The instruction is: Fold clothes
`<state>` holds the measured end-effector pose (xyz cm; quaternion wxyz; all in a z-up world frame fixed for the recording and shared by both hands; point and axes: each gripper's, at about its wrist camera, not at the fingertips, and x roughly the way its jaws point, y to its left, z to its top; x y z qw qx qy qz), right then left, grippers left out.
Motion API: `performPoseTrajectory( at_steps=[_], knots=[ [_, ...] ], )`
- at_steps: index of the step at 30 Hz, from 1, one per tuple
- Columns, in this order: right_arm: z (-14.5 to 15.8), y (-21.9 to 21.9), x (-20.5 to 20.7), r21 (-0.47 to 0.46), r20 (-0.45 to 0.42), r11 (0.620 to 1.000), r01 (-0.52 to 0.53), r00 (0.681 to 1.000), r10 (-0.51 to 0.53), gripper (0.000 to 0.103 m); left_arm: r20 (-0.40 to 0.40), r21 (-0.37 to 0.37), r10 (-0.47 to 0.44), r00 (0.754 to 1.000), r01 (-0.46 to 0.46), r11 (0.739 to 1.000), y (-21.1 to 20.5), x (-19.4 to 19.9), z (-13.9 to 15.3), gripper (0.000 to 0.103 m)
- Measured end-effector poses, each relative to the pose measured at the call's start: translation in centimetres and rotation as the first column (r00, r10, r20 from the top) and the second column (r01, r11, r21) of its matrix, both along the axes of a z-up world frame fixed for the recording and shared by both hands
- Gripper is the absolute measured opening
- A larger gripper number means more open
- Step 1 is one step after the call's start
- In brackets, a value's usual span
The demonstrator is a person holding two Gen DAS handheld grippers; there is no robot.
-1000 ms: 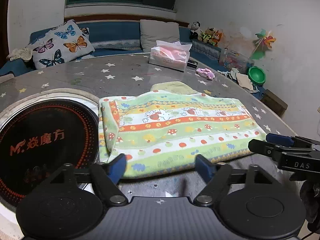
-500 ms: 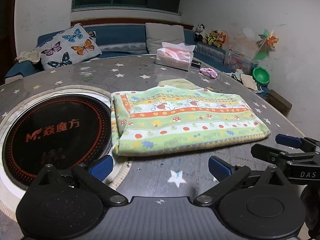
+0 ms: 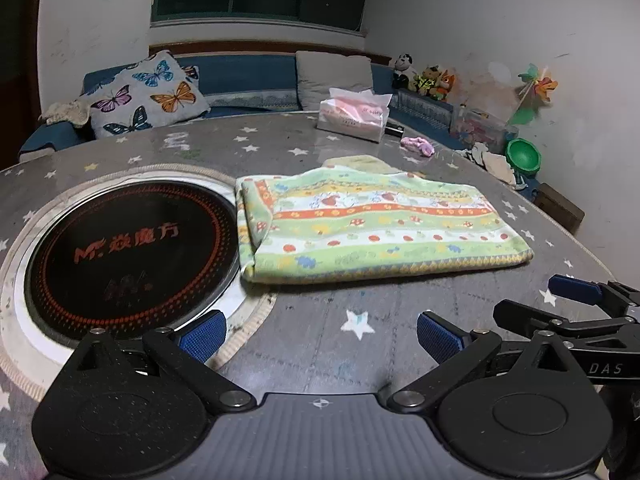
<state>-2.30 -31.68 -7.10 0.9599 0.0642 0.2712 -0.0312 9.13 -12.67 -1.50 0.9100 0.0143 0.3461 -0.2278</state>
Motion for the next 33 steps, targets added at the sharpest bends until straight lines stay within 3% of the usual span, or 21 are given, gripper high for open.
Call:
performPoseTrajectory(
  at_steps=[33],
  knots=[
    [0.6, 1.6, -1.9, -0.028, 0.012, 1.000, 0.006, 1.000, -0.006, 0.103, -0.012, 0.048, 0.020, 1.000, -0.019, 0.999, 0.7, -2.5, -0.5, 0.103]
  ],
)
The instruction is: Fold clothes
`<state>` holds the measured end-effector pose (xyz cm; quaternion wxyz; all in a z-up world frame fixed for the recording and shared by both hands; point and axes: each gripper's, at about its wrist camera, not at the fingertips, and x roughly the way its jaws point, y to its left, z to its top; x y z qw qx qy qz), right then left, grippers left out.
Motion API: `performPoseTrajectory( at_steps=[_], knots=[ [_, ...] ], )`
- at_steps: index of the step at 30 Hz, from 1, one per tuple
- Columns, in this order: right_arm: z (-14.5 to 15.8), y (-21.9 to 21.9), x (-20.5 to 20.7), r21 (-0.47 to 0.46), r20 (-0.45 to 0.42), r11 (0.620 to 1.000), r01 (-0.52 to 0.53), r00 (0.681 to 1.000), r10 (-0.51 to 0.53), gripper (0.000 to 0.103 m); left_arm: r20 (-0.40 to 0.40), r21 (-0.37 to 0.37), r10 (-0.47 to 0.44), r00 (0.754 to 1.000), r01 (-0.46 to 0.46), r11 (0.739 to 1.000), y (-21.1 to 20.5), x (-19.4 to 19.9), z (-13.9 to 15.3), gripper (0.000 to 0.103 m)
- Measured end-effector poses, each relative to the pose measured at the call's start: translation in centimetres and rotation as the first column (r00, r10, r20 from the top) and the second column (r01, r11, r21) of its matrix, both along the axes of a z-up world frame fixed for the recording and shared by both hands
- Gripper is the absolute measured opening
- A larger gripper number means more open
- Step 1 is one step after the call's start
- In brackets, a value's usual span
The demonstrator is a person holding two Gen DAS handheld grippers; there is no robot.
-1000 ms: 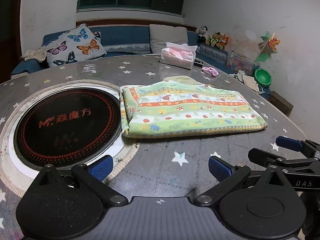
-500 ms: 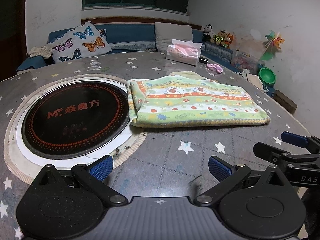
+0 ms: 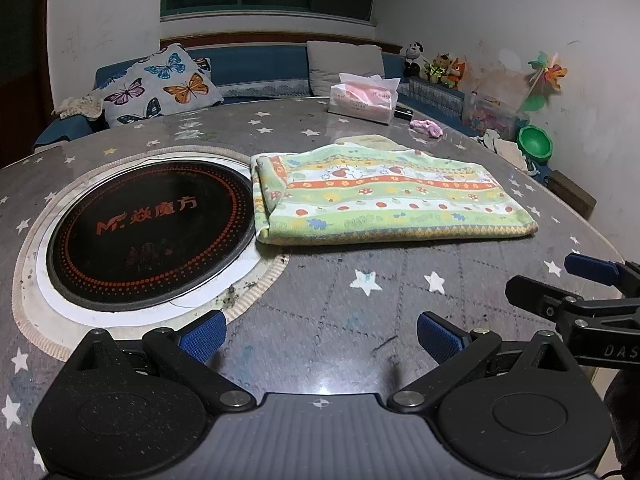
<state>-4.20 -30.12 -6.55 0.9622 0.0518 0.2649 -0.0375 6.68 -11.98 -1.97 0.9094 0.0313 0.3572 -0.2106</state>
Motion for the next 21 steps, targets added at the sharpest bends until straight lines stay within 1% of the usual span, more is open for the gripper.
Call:
performPoseTrajectory(
  at_steps=[21],
  knots=[
    [0.4, 0.9, -1.0, -0.014, 0.004, 1.000, -0.005, 1.000, 0.006, 0.103, 0.019, 0.022, -0.026, 0.999, 0.026, 0.999, -0.5, -1.6, 0.3, 0.103]
  ],
)
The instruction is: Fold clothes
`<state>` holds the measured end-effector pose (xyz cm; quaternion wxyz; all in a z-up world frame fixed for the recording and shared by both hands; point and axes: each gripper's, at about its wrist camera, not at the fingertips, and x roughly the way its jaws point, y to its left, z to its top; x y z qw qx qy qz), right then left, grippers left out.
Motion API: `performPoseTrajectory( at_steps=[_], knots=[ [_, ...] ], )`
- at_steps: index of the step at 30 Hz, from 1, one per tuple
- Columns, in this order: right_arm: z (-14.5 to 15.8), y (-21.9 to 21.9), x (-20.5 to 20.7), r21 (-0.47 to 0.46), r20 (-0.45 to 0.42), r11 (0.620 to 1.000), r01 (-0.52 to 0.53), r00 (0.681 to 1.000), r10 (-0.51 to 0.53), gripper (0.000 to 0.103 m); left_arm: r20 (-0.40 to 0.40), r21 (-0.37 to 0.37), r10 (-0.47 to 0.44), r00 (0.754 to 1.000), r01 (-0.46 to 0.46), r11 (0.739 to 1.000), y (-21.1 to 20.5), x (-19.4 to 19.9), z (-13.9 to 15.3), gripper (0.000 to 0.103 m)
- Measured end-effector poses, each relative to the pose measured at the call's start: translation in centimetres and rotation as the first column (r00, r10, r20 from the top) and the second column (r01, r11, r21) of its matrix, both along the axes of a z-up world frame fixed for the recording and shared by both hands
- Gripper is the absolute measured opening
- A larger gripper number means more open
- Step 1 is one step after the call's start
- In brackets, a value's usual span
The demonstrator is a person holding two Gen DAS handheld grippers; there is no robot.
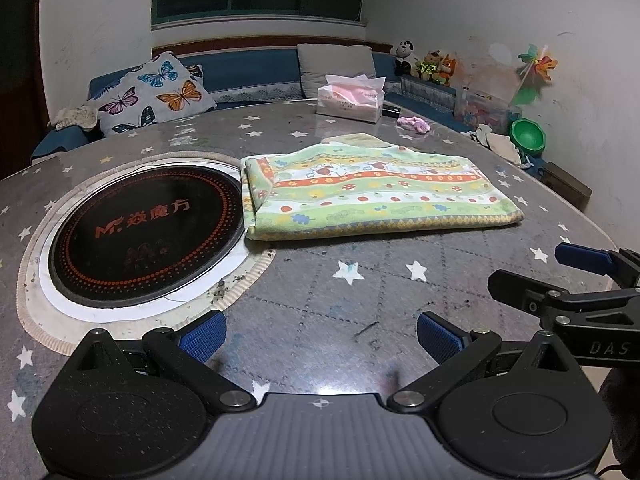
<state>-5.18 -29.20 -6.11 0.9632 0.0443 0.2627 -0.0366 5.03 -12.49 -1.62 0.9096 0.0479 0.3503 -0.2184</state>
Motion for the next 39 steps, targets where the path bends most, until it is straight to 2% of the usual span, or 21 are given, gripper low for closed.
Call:
performPoseTrajectory(
  at_steps=[39],
  knots=[
    [0.41, 0.80, -0.77, -0.009, 0.006, 1.000, -0.003, 1.000, 0.003, 0.103, 0.001, 0.009, 0.014, 1.000, -0.014, 1.000, 0.46, -0.84, 0.12, 0.103]
  ],
)
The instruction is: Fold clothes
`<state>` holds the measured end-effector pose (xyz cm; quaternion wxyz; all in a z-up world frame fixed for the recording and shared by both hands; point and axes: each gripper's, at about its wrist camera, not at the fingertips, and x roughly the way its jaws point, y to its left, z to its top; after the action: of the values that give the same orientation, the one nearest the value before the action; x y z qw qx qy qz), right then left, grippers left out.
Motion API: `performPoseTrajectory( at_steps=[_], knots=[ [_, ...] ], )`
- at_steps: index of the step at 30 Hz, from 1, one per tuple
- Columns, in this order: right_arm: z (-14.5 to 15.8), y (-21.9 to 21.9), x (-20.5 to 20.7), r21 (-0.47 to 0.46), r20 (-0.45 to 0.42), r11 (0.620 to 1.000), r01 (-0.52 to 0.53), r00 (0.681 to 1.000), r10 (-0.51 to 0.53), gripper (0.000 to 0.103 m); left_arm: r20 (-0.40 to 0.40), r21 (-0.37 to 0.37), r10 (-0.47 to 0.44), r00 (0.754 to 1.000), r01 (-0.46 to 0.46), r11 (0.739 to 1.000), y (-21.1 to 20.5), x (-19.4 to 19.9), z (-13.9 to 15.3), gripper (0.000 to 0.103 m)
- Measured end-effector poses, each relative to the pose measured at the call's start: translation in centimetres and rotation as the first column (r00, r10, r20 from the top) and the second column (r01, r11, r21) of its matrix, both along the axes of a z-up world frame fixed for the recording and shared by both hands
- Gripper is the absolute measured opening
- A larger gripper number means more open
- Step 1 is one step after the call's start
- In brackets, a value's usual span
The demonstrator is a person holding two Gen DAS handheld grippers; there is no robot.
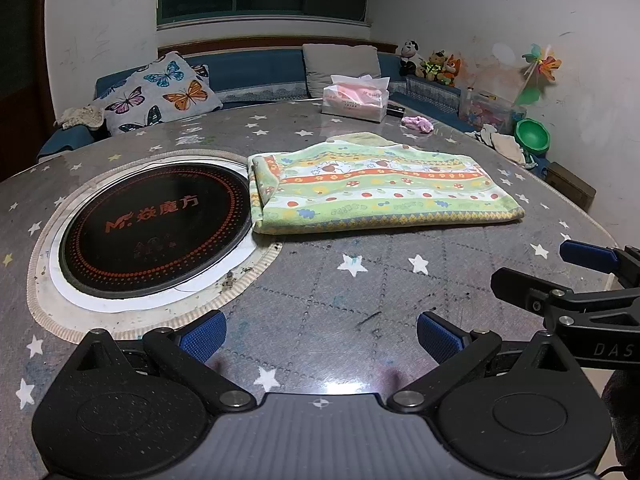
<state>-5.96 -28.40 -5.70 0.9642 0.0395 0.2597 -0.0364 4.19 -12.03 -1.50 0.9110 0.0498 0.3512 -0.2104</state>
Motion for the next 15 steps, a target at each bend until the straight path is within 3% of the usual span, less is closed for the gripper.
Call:
performPoseTrajectory(
  at_steps=[15],
  knots=[
    [-0.18, 0.03, 0.25, 0.004, -0.005, 1.000, 0.000, 1.000, 0.000, 0.103, -0.005, 0.001, 0.005, 1.000, -0.005, 1.000, 0.03, 0.22, -0.07, 0.103]
  ],
)
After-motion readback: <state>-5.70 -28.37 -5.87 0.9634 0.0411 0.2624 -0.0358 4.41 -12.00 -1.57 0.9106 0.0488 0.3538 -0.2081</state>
